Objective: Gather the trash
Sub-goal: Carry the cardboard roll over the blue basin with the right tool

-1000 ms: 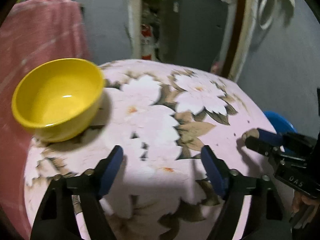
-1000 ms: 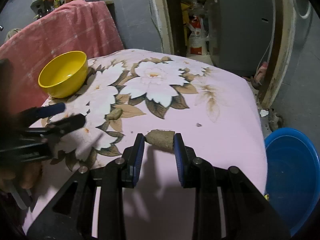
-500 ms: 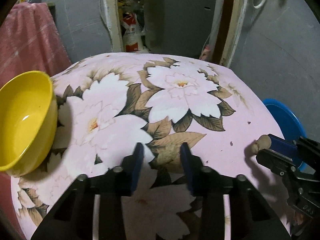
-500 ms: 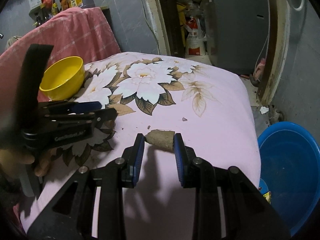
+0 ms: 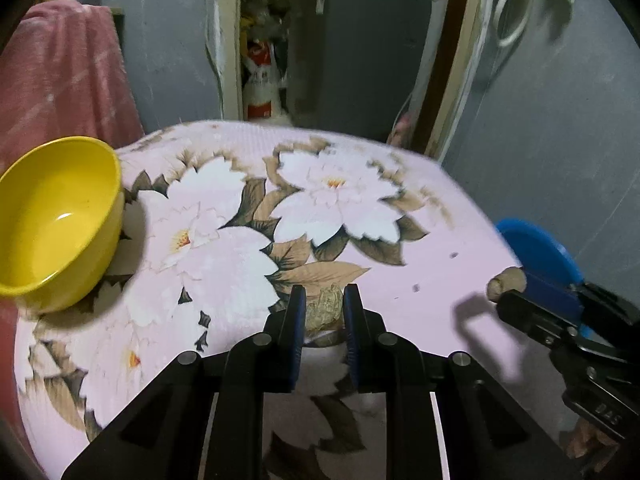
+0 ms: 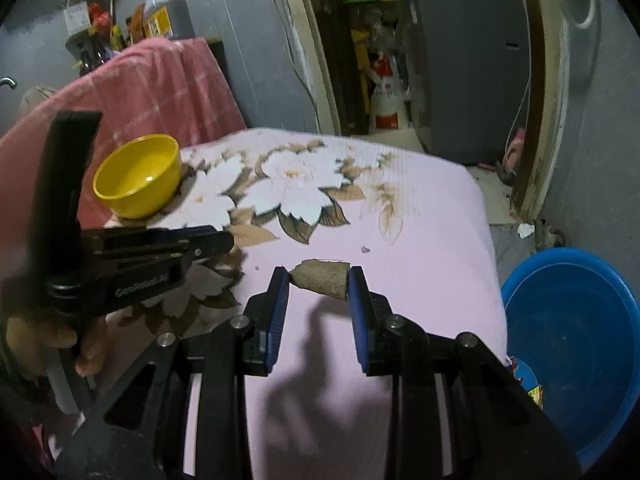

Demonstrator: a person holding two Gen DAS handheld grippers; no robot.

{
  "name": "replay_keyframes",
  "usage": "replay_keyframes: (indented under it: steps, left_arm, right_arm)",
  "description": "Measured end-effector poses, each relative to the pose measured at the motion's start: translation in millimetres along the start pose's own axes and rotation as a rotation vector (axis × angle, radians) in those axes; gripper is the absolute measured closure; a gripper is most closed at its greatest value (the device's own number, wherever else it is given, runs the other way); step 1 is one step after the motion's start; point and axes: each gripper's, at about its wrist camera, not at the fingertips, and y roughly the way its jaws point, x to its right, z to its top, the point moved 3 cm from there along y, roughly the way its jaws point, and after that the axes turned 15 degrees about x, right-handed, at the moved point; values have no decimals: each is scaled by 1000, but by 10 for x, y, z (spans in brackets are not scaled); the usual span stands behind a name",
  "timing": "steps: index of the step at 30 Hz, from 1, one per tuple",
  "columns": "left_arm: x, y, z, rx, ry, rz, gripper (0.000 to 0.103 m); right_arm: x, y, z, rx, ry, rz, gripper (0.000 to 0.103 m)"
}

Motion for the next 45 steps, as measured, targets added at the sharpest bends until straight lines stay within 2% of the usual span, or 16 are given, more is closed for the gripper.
replay_keyframes:
  steps: [7,12,19,25,33,45]
  left_arm:
    - [212,-515,129,223,-80,-33,87]
    - [373,-771,351,370,-109,-81,87]
    - [732,-1079,617,523,-109,-141,87]
    - [1063,-1256,735,611,-88,-186,87]
    - [1542,-1335,809,660,-36,-233,87]
    - [2119,-1035,722,580,29,-296,87]
  right_arm:
    - [-35,-414,250,175,-17,-11,67]
    - [10,-786,445,314,-41,-40,66]
    - [108,-1339,662,468,-106,-118,66]
    - [244,-1709,744,542,-130,-176,66]
    - [543,-2107,767,603,-136,-244,66]
    - [1069,-2289,594,566,-79,-321,66]
